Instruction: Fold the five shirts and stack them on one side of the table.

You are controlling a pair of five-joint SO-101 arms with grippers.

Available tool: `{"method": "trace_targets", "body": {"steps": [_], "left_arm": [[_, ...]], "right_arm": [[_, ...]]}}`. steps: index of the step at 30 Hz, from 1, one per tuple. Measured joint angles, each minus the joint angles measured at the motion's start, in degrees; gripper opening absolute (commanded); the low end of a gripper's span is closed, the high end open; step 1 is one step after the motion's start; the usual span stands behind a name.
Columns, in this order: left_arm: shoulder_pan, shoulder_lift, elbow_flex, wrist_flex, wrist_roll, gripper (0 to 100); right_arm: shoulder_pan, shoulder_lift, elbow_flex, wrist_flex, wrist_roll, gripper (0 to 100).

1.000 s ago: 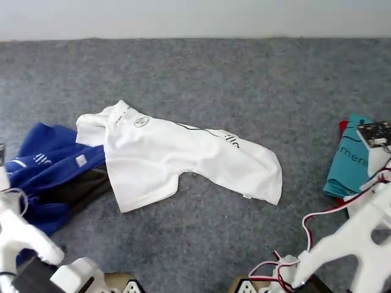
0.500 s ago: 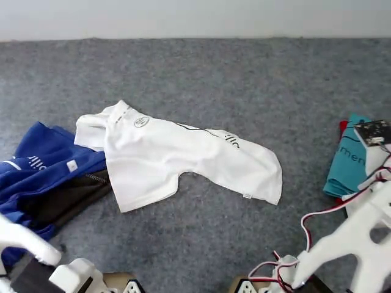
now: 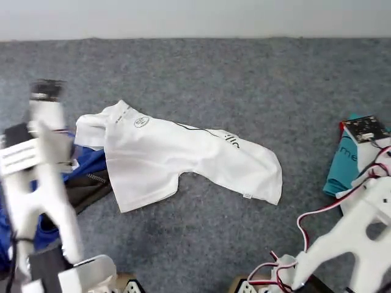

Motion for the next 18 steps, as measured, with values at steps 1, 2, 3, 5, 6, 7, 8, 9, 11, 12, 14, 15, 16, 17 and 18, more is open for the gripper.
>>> {"method": "trace_targets", "body": {"steps": [1,2,3,5,6,7,8,9,11,12,14,15,16,17,18], "left_arm": [[1.6,1.9,1.5,-1.8,0.0,2],[2.5,4.3,2.6,-3.8,0.0,2],[2.5,6.9,3.2,-5.6,0.0,2],[1.9,12.8,3.3,-8.6,0.1,2],[1.1,16.0,3.0,-9.6,0.1,2],[-0.2,19.1,2.3,-10.1,0.3,2],[-1.8,22.0,1.2,-10.4,0.0,2],[-3.7,24.5,-0.4,-10.5,0.0,2],[-7.5,27.7,-4.2,-10.5,0.0,2],[-9.7,28.8,-6.1,-10.5,0.0,2],[-14.2,30.9,-9.4,-10.5,-1.1,2],[-16.3,31.6,-10.8,-10.5,-2.3,2],[-18.3,32.0,-12.0,-10.5,-3.2,2],[-20.3,32.1,-12.9,-10.5,-4.1,2],[-22.5,32.3,-13.8,-10.5,-4.8,2]], "right_arm": [[0.0,0.0,0.0,0.0,0.0,1.9],[0.0,0.0,0.0,0.0,0.0,1.9],[0.0,0.0,0.0,0.0,0.0,1.9],[0.0,0.0,0.0,0.0,0.0,1.9],[0.1,0.0,0.0,0.0,0.0,1.9],[0.1,0.0,0.0,0.0,0.0,1.9],[0.1,0.0,0.0,0.0,0.0,1.9],[0.1,0.0,0.0,0.0,0.0,1.9],[0.1,0.0,0.0,0.0,0.0,1.9],[0.1,0.0,0.0,0.0,0.0,1.9],[0.1,0.0,0.0,0.0,0.0,1.9],[0.1,0.0,0.0,0.0,0.0,1.9],[0.1,0.0,0.0,0.0,0.0,1.9],[0.1,0.0,0.0,0.0,0.0,1.9],[0.1,0.0,0.0,0.0,0.0,1.9]]}}
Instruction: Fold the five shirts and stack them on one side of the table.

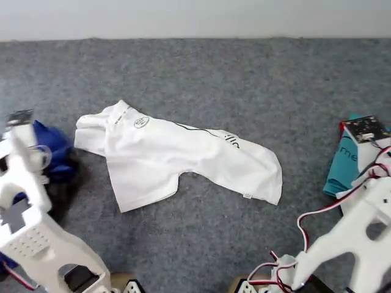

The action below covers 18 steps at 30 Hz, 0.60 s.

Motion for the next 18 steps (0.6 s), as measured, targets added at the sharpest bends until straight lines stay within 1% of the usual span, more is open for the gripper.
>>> {"method": "trace_targets", "body": {"steps": [3,5,10,13,18], "left_arm": [[-5.3,0.3,-2.6,0.2,-1.8,2],[-7.3,0.3,-4.7,2.0,-2.2,2],[-8.4,0.4,-12.7,10.8,-2.1,2],[-6.9,-1.4,-16.1,15.7,-2.1,2],[0.5,-10.5,-17.1,23.2,-2.2,2]], "right_arm": [[-0.1,0.0,1.0,-0.2,0.0,1.9],[-0.1,0.0,2.2,-0.4,0.0,1.9],[-0.1,0.0,3.0,-0.5,0.0,1.9],[-0.1,0.0,3.0,-0.5,0.0,1.9],[-0.1,0.0,3.0,-0.5,0.0,1.9]]}}
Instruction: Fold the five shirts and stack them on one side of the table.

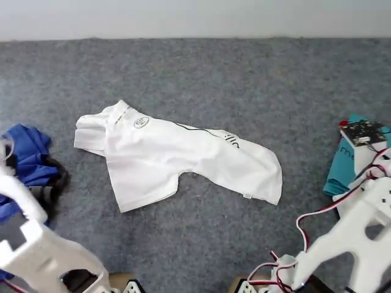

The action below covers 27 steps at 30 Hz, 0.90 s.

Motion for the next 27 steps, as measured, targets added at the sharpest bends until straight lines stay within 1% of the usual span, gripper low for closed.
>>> {"method": "trace_targets", "body": {"steps": [4,7,10,16,19,21,25,27], "left_arm": [[8.7,-5.6,0.0,4.7,-0.3,3],[14.9,-8.5,1.6,5.0,-0.3,10],[20.0,-11.3,7.4,5.3,-0.3,14],[30.2,-21.2,22.1,5.4,0.4,14],[35.1,-27.0,30.5,2.1,0.2,17],[37.1,-29.5,36.7,-1.5,-1.7,21],[38.0,-30.3,47.6,-10.8,-4.0,24],[38.4,-29.5,50.5,-15.4,-4.5,24]], "right_arm": [[0.0,0.0,0.0,0.0,0.0,1.9],[0.0,0.0,0.0,0.0,0.0,1.8],[0.0,0.0,0.0,0.0,0.0,1.7],[0.0,0.0,0.0,0.0,0.0,1.7],[0.1,0.0,0.0,0.0,0.0,1.7],[0.1,0.0,0.0,0.0,0.0,1.7],[0.1,0.0,0.0,0.0,0.0,1.8],[0.1,0.0,0.0,0.0,0.0,1.8]]}}
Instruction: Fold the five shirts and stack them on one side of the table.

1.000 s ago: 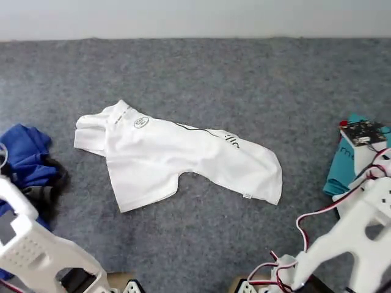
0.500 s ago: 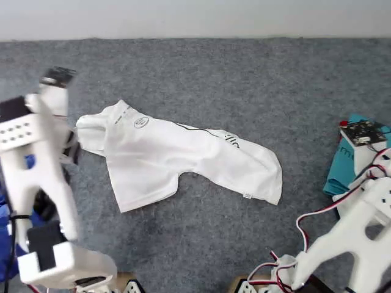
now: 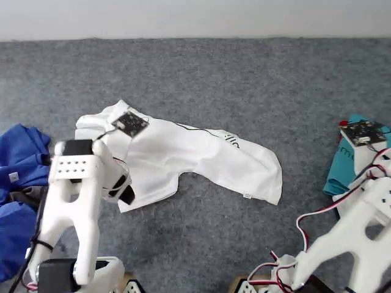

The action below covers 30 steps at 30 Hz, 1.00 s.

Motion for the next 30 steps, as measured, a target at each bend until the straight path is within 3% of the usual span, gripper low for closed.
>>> {"method": "trace_targets", "body": {"steps": [7,22,30], "left_arm": [[0.0,11.0,-0.7,-6.2,-5.1,24],[0.0,30.9,-15.0,-1.4,-10.0,23],[0.1,36.5,-20.7,2.7,-12.8,5]], "right_arm": [[0.0,0.0,0.0,0.0,0.0,1.8],[0.0,0.0,0.0,0.0,0.0,1.9],[0.0,0.0,0.0,0.0,0.0,1.9]]}}
